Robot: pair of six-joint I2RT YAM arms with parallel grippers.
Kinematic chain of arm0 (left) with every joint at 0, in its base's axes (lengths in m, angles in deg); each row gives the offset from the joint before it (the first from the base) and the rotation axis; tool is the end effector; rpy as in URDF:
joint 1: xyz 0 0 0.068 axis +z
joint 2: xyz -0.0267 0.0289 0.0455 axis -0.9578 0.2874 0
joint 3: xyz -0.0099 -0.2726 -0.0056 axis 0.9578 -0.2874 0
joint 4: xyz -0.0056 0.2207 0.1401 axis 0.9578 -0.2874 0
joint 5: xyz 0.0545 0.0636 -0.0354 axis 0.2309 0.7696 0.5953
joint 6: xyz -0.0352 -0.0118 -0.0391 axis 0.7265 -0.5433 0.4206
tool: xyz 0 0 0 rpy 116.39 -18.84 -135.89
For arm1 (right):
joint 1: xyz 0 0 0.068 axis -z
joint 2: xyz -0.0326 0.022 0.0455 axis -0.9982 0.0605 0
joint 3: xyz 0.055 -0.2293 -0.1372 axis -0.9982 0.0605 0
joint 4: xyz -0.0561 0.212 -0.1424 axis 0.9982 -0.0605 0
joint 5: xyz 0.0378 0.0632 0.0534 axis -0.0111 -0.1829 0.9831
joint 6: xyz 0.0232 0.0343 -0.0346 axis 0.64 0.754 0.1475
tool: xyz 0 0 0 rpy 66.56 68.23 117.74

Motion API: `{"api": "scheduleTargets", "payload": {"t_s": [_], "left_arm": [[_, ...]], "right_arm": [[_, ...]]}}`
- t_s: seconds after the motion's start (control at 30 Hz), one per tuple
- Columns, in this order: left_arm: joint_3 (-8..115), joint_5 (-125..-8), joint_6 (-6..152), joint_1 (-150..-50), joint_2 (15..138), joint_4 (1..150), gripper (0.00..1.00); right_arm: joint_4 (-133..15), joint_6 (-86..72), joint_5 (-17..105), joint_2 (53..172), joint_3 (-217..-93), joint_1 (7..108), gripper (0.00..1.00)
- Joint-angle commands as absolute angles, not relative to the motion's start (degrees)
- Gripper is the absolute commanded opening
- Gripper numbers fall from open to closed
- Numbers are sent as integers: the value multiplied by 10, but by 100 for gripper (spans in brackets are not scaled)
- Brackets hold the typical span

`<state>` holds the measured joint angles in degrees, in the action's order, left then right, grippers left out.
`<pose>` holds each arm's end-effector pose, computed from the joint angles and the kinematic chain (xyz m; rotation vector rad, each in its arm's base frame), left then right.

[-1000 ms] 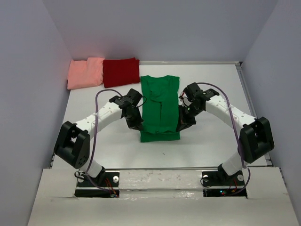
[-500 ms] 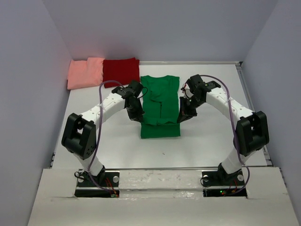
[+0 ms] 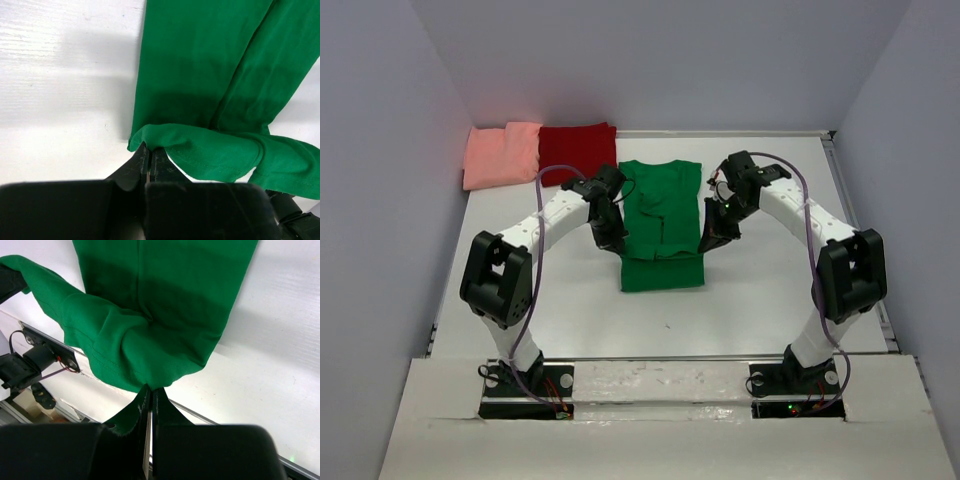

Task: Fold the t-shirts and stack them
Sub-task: Fold the tshirt

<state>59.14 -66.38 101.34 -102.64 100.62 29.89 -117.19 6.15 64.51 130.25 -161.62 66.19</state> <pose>0.3106 -0.1804 0.2409 -0.2057 2.8078 -0.5132 0.3127 0.1339 0.2591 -0.1056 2.9586 0.8275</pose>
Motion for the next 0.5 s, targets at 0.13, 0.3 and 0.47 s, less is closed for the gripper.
{"api": "scheduleTargets", "payload": {"t_s": [0.13,0.3,0.47], "left_arm": [[629,-652,985,-1012,1019,274,0],[639,-652,977,-1005,1030,272,0],[657,-648,967,-996,1043,266,0]], "right_arm": [[-1190,41,643,1319,-1655,682,0],[-1190,39,646,1334,-1672,688,0],[-1188,37,648,1355,-1687,693,0]]}}
